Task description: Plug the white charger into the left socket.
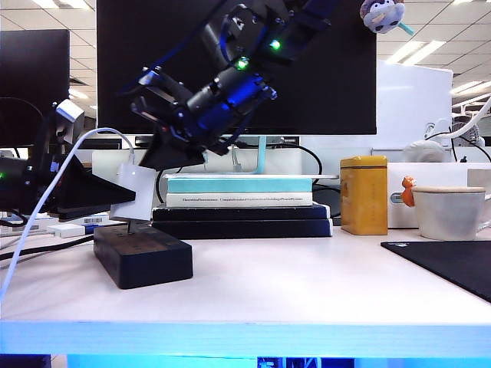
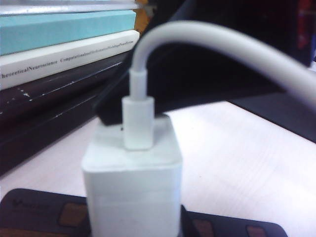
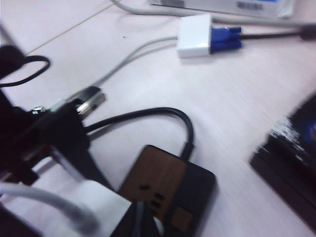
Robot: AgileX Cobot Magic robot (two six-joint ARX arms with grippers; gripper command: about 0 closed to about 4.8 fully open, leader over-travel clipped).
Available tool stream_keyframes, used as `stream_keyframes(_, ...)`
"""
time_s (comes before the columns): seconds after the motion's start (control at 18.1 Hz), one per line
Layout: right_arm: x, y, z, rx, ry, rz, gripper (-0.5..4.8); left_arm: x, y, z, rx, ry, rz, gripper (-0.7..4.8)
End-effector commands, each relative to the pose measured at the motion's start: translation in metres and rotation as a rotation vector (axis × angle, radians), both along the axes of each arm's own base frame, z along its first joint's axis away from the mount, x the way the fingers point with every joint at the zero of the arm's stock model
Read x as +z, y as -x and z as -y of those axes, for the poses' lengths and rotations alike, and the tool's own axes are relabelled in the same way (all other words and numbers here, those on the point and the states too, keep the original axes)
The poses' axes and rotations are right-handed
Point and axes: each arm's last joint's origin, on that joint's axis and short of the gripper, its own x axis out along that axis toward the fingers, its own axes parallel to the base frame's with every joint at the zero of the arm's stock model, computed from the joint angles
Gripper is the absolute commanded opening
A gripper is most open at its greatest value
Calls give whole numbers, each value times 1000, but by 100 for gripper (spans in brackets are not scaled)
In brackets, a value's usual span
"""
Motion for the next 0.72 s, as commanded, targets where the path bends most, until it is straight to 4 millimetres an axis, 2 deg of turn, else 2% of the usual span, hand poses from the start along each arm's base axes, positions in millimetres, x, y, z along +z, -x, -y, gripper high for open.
stream_keyframes(0.06, -16, 13, -6, 52, 81, -84, -6, -7, 4, 1, 6, -6, -58, 120)
stream_keyframes(0.28, -18, 14, -5, 57, 99, -99, -5, -7, 4, 5, -6, -7, -59, 120)
stream_keyframes(0.55, -17, 16, -5, 78, 112, -84, -6, -7, 7, 25, -68, -8, -57, 115)
stream_keyframes(0.72, -16, 18, -4, 84, 124, -88, -6, -7, 7, 24, -77, -5, -55, 115)
